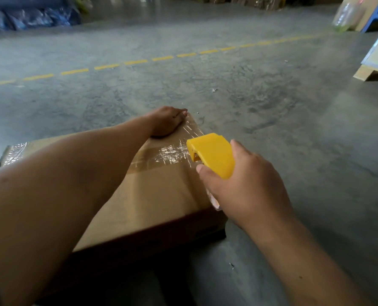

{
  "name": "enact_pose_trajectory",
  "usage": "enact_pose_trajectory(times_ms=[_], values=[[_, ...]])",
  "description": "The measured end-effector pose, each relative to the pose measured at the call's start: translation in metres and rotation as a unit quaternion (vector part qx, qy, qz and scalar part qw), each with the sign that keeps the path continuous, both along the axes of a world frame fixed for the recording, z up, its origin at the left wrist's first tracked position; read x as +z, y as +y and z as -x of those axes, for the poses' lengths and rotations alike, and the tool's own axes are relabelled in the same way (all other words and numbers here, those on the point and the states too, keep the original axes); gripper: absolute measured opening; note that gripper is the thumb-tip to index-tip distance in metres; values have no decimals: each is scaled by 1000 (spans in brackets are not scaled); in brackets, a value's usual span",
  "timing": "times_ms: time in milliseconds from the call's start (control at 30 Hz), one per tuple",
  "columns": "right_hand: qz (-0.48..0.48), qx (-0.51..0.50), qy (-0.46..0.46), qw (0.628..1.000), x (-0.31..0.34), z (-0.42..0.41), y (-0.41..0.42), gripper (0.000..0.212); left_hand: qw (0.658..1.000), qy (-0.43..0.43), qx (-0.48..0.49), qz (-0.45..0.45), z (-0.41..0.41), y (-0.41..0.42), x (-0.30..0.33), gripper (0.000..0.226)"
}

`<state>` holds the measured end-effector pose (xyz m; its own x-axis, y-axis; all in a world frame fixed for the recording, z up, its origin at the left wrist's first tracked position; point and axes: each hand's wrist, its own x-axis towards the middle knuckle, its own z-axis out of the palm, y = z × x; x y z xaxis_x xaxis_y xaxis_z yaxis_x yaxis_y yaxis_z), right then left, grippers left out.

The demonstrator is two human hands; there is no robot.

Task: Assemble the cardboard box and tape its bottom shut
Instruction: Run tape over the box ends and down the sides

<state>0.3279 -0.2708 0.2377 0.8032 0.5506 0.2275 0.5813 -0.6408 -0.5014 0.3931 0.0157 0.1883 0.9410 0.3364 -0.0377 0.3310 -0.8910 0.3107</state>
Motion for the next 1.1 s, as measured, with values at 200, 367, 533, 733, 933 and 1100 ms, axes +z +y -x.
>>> enact_pose_trajectory(times_ms=[200,367,533,733,933,1100], values=[[1,-9,5,1000,1,0,-1,82,993,49,-89,-62,7,-3,-5,55],[8,-8,7,1000,2,-1,0,80,982,48,-170,-73,21,-20,-13,56],[22,-6,22,1000,5,0,1,79,977,58,-194,-60,34,-35,-12,54],[39,-10,24,999,3,12,-11,73,979,45,-190,-62,34,-27,-17,54],[17,-20,33,999,-11,27,-32,89,977,72,-183,-76,32,-29,-11,55],[11,-23,38,999,-12,25,-37,87,975,96,-184,-79,39,-48,-2,59]])
